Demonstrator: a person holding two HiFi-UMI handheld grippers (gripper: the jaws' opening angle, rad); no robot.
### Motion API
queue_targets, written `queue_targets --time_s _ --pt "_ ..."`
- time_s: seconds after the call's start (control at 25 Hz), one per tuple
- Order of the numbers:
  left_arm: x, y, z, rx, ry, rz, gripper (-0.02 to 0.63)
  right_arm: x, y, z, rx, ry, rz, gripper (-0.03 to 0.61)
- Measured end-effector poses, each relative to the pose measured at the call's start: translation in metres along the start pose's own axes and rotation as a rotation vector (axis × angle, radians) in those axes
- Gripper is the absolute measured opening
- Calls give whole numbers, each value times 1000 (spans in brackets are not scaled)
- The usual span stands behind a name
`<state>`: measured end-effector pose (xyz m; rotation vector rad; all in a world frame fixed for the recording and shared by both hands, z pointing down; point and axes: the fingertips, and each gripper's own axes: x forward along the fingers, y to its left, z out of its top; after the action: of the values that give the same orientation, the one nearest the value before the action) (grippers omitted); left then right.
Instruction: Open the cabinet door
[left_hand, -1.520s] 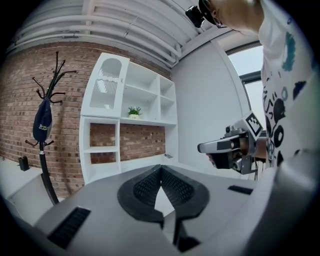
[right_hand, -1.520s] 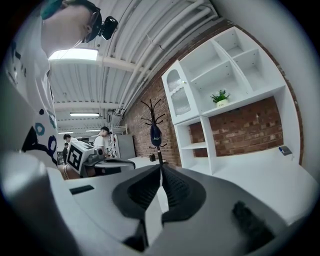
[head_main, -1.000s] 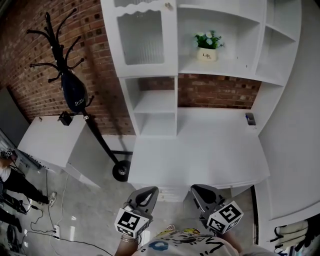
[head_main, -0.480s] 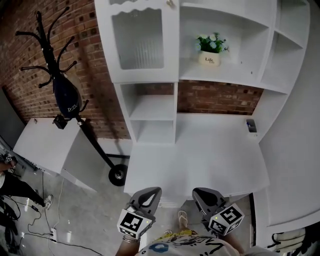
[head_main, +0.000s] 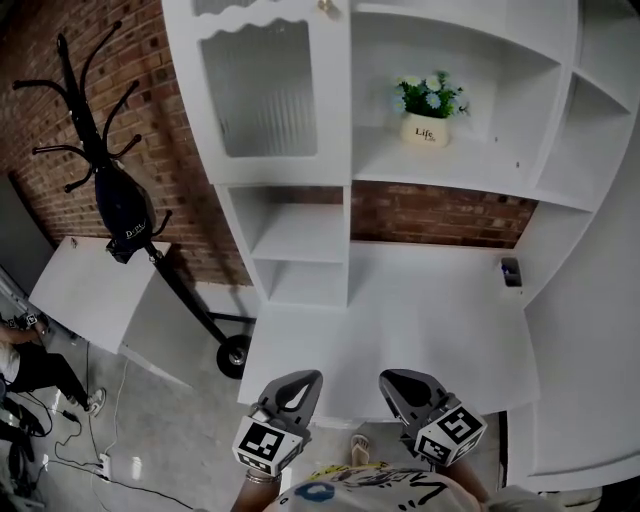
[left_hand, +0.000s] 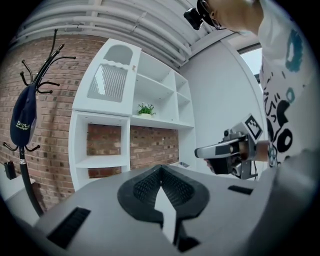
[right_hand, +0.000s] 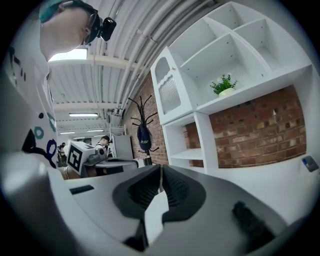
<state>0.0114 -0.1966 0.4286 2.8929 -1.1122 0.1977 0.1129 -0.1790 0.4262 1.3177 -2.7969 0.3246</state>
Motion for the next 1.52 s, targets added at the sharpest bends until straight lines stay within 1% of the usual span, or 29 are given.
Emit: queue_targets --time_s 0.36,0.52,0.6,0.92,1.28,1.44,1.52 --pt "45 5 10 -2 -9 34 14 11 -43 7 5 4 42 29" --pt "58 12 7 -10 3 77 15 13 -59 9 21 14 63 29" --pt "65 16 5 -13 6 99 15 13 -69 7 13 20 74 29" --pt "79 24 6 -5 10 143 15 18 -90 9 1 16 96 29" --pt "84 43 15 26 7 151 15 33 -94 17 -2 11 92 29" --pt "91 57 23 41 -21 139 15 46 -98 29 -14 -18 90 29" --pt "95 65 29 53 -26 130 14 56 -100 42 -27 -45 88 29"
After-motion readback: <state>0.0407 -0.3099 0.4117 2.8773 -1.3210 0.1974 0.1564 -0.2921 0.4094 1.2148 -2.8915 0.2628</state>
